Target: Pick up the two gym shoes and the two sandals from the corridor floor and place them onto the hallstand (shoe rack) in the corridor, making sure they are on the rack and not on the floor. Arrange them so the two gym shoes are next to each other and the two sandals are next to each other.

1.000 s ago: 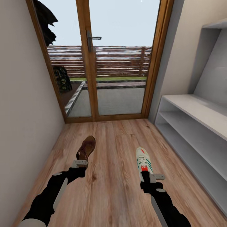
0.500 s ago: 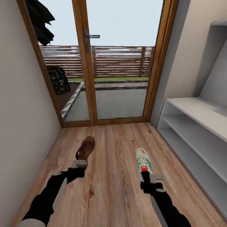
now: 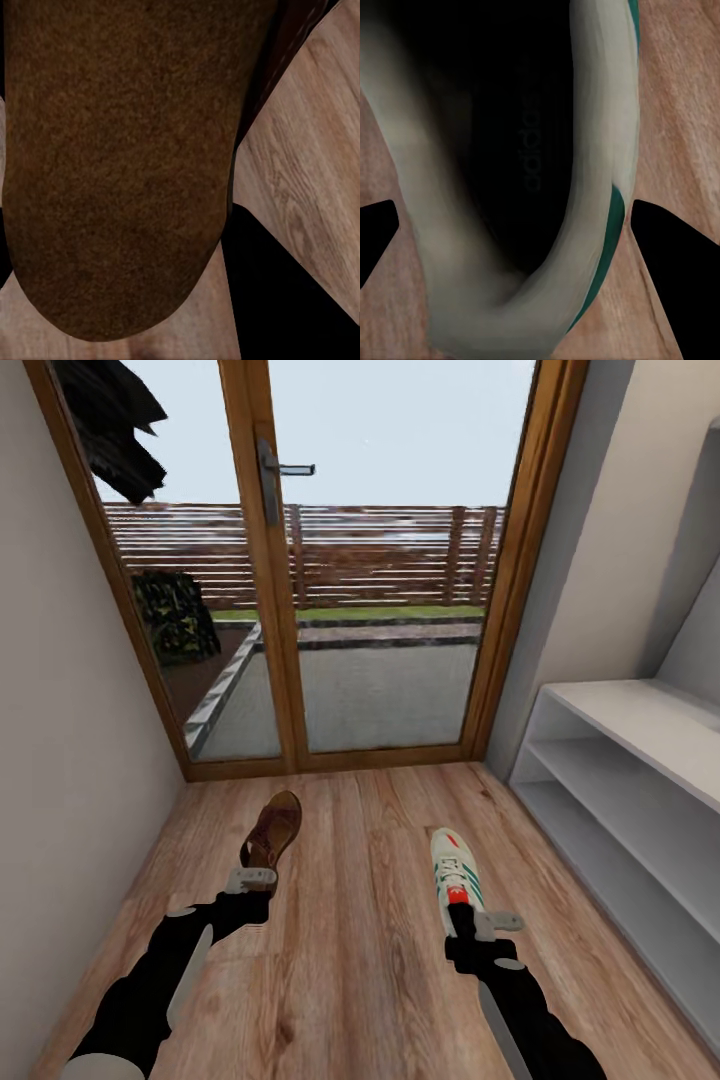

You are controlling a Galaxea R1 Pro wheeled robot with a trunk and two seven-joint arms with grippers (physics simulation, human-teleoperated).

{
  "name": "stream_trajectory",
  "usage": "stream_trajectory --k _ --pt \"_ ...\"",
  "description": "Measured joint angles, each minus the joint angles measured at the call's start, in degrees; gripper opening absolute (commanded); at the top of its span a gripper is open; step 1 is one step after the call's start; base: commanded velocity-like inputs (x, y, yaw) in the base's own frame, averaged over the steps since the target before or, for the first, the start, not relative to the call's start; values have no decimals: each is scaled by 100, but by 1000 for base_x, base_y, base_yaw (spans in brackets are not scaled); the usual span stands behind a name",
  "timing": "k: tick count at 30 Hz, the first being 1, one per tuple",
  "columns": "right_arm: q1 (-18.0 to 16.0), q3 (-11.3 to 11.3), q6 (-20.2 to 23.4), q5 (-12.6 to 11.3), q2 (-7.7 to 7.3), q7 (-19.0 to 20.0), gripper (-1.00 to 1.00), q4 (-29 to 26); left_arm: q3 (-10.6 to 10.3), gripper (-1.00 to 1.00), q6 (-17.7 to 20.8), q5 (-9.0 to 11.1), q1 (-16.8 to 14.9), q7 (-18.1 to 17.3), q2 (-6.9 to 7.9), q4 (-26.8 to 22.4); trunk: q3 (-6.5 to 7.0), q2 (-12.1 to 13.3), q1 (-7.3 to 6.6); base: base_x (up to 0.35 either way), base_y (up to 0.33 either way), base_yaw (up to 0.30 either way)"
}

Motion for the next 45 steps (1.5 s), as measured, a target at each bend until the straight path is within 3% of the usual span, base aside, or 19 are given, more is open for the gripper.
stream_trajectory --k 7,18,35,45 --pt "1 313 -8 -10 8 7 -100 3 2 -100 -7 7 -1 0 5 8 0 0 0 335 127 -185" --pt "1 339 -6 -3 8 -4 -100 6 5 -100 -25 -1 0 8 5 8 0 0 2 237 201 -264" --pt "1 330 -11 -6 0 -5 -100 6 22 -100 -28 -2 0 6 21 1 0 0 4 7 15 -266" --pt "1 331 -16 -2 -1 -4 -100 7 29 -100 -22 4 0 8 22 -3 0 0 3 24 251 -266"
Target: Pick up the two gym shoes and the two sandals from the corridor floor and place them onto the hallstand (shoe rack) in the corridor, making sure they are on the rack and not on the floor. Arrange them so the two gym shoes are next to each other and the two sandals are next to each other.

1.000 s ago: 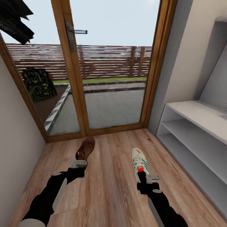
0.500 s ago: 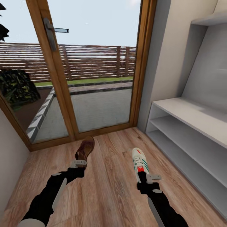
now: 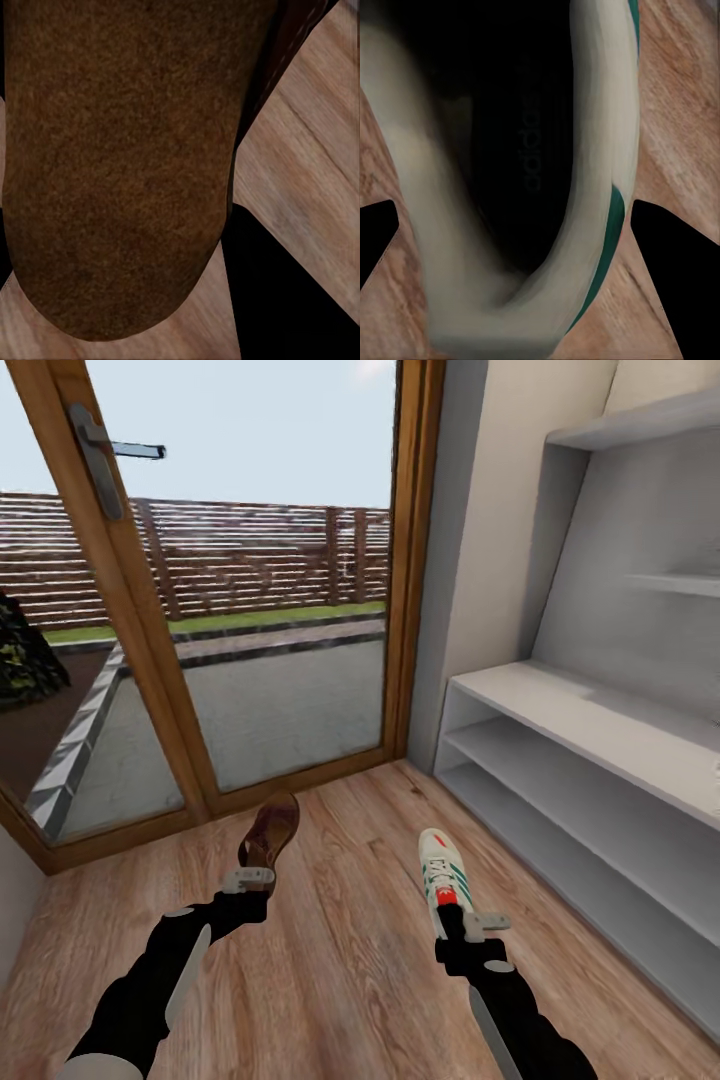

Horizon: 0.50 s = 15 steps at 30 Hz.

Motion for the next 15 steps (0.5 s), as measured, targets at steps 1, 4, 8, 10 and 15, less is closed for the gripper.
stream_trajectory --k 1,4,8,10,15 --pt "0 0 0 0 0 0 -100 0 -2 -100 0 0 0 1 0 0 0 0 0 128 319 -266" --pt "1 0 0 0 0 0 -100 0 -5 -100 0 -1 0 0 0 0 0 0 -1 156 312 -266" --pt "0 -1 2 -1 0 0 -100 -1 -4 -100 3 -2 0 -1 8 2 0 0 0 102 157 -266" --pt "0 -1 2 -1 0 0 -100 -2 -2 -100 3 -4 0 0 14 2 0 0 0 23 34 -266" --pt "0 -1 2 -1 0 0 -100 -2 2 -100 9 -3 0 0 18 2 0 0 0 69 66 -266"
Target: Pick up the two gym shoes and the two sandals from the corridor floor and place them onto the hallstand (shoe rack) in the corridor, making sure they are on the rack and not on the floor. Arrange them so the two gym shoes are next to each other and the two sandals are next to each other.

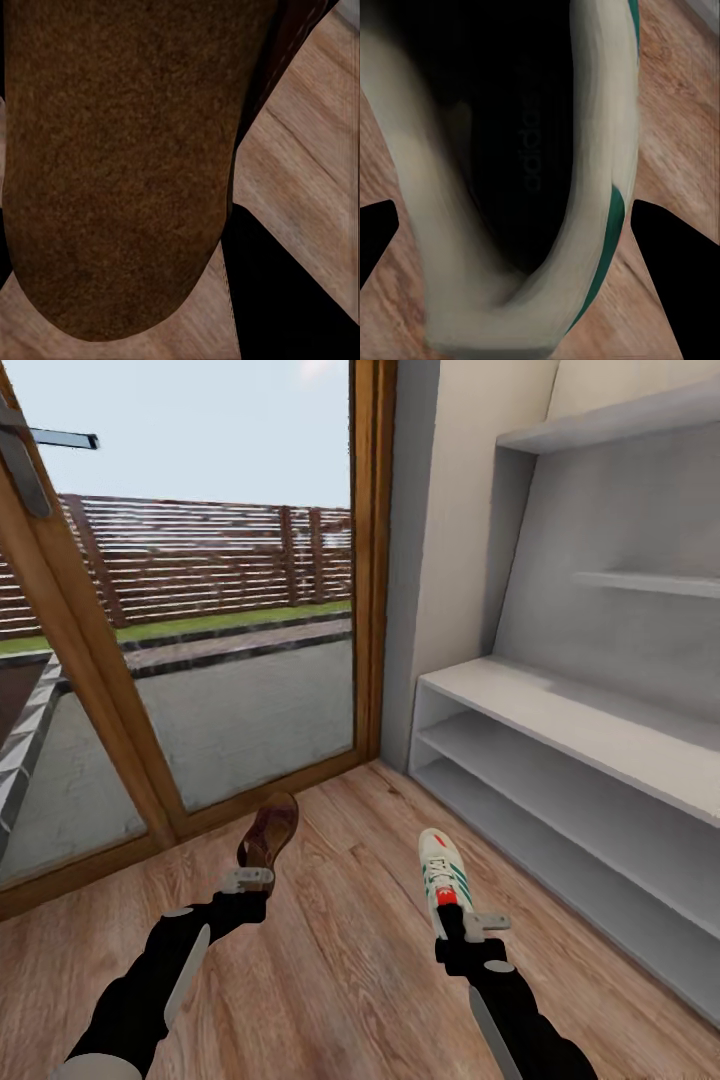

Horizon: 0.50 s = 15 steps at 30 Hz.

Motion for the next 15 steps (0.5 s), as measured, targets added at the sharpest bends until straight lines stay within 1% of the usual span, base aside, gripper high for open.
stream_trajectory --k 15 --pt "0 1 -1 0 0 0 -100 1 1 -100 7 -2 0 0 0 -1 0 0 -1 231 230 -266"
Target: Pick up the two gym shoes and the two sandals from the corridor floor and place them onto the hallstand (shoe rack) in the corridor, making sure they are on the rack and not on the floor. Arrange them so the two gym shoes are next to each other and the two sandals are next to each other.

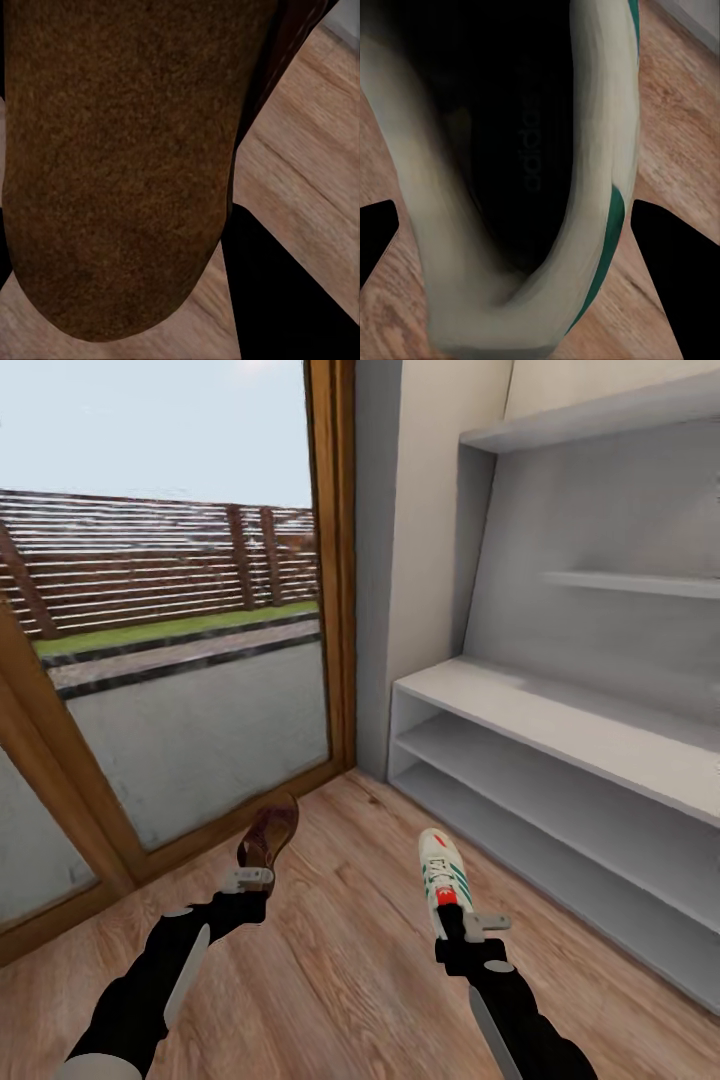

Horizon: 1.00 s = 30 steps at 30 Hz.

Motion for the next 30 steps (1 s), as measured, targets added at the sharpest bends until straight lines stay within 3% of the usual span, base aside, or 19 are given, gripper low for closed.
stream_trajectory --k 10,30 --pt "0 0 1 0 0 0 -100 -1 0 -100 -1 3 0 0 0 -3 0 0 2 134 215 -266" --pt "0 -1 1 -1 0 0 -100 -1 8 -100 7 1 0 -2 0 -8 0 0 2 3 23 -266"
